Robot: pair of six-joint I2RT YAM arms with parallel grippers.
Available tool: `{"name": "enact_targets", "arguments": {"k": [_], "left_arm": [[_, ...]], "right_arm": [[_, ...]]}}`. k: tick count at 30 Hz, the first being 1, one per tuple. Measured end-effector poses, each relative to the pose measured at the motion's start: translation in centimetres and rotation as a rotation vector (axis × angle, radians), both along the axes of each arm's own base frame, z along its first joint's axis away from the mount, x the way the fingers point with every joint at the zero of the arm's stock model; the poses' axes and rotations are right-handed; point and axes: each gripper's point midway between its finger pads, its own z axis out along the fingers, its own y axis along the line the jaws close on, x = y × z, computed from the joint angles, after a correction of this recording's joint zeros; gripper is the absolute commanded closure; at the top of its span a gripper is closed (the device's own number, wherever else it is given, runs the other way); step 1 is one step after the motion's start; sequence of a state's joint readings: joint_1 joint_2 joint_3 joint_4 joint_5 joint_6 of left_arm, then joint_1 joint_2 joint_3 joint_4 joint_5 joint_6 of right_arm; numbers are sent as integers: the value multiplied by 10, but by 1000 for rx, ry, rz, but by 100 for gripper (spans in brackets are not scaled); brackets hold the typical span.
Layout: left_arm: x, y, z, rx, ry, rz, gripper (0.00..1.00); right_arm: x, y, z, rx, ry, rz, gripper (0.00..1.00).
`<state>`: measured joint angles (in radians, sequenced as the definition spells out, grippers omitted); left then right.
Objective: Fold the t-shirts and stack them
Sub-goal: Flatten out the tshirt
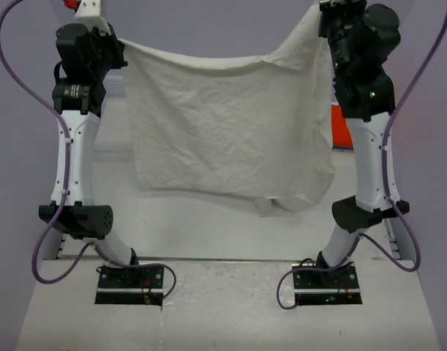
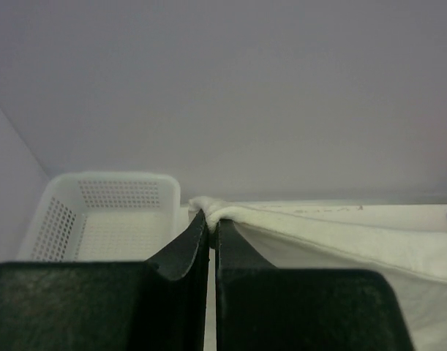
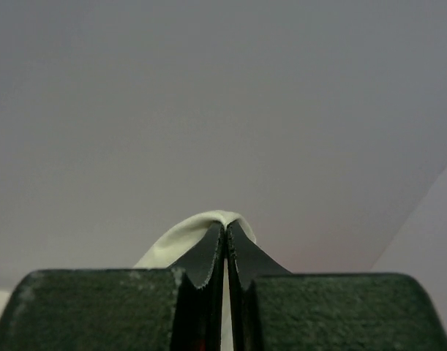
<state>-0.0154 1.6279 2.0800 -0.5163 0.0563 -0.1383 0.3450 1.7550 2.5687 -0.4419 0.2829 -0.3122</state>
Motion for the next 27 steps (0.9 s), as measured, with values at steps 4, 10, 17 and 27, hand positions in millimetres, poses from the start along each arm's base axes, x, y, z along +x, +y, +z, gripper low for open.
{"name": "enact_targets", "arguments": {"k": [4, 10, 17, 27], "left_arm": [[34, 2, 19, 29, -62, 4, 100], [25, 3, 36, 45, -108, 10, 100], [-48, -12, 64, 41, -163, -32, 100], [-254, -19, 172, -9, -513, -117, 100]], "right_arm": [[56, 15, -59, -42, 144, 37, 100], [43, 30, -68, -63, 187, 89, 100], [-79, 39, -9, -70, 51, 161, 100], [-256, -38, 82, 132, -257, 238, 100]]}}
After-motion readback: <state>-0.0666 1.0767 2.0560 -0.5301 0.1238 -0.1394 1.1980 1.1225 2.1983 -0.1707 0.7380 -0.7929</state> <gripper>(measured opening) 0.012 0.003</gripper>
